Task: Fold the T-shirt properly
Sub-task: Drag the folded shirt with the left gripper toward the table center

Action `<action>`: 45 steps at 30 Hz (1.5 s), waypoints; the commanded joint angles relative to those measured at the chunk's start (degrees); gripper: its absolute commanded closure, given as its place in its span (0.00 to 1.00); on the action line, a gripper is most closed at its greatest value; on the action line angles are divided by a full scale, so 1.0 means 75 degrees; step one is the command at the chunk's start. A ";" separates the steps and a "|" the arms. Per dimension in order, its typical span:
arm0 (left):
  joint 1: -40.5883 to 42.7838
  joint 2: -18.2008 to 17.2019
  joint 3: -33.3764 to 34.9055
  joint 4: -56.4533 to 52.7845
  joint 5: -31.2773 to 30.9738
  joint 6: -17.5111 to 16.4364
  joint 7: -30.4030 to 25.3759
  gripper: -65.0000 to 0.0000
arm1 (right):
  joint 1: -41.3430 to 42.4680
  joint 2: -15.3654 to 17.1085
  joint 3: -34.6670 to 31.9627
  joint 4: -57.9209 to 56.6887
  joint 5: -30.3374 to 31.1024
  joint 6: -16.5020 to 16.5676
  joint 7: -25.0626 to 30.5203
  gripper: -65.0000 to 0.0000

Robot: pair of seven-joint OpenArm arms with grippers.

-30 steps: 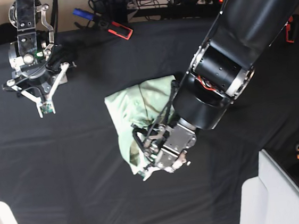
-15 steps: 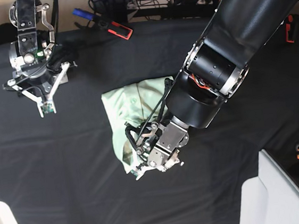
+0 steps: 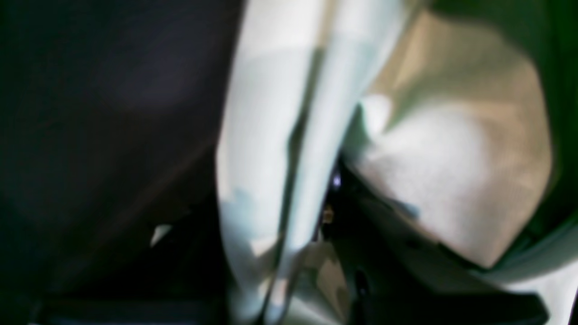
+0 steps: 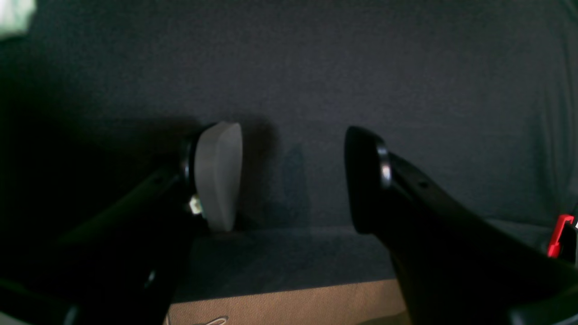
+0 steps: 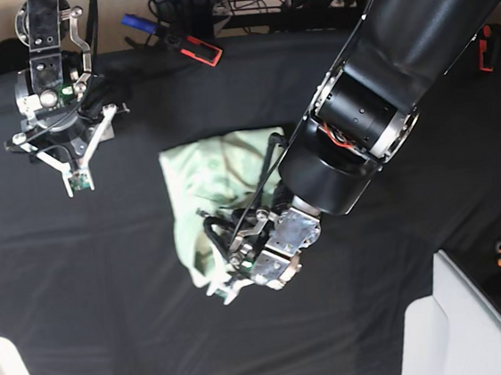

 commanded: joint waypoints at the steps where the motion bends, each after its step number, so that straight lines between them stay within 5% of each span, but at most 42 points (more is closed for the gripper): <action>1: -0.0246 0.0132 -0.0004 0.0153 -0.0016 -0.0057 -0.0132 1.00 | 0.0053 0.0006 0.0007 0.0153 -0.0055 -0.0030 0.0108 0.46; 9: -0.0187 0.0132 -0.0051 0.0118 0.1097 -0.0057 -0.0108 1.00 | 0.0053 0.0017 0.0007 0.0153 -0.0055 -0.0030 0.0108 0.46; 15: -0.0175 0.0132 -0.0074 0.0106 0.1156 -0.0057 -0.0061 0.97 | 0.0053 0.0017 0.0007 0.0153 -0.0055 -0.0030 0.0108 0.46; 21: -0.0468 0.0132 -0.0074 0.0165 0.1215 -0.0057 0.0490 0.46 | 0.0053 0.0017 0.0007 0.0153 -0.0055 -0.0030 0.0108 0.46; 26: -0.0843 0.0132 0.0008 0.0118 0.1215 -0.0057 0.0501 0.28 | 0.0053 0.0017 0.0007 0.0153 -0.0055 -0.0030 0.0108 0.46; 37: -0.1617 0.0132 -0.0074 0.0235 0.1156 -0.0057 0.1087 0.28 | 0.0041 0.0017 -0.0005 0.0153 -0.0055 -0.0030 0.0096 0.46; 43: -0.0644 0.0051 -0.0074 0.2404 0.1156 -0.0057 0.2049 0.29 | 0.0017 0.0053 -0.0005 0.0153 -0.0055 -0.0030 0.0096 0.46; 45: -0.0046 -0.0242 -0.0144 0.3799 0.1191 -0.0057 0.2623 0.38 | -0.0006 0.0064 0.0007 0.0153 -0.0055 -0.0030 0.0096 0.46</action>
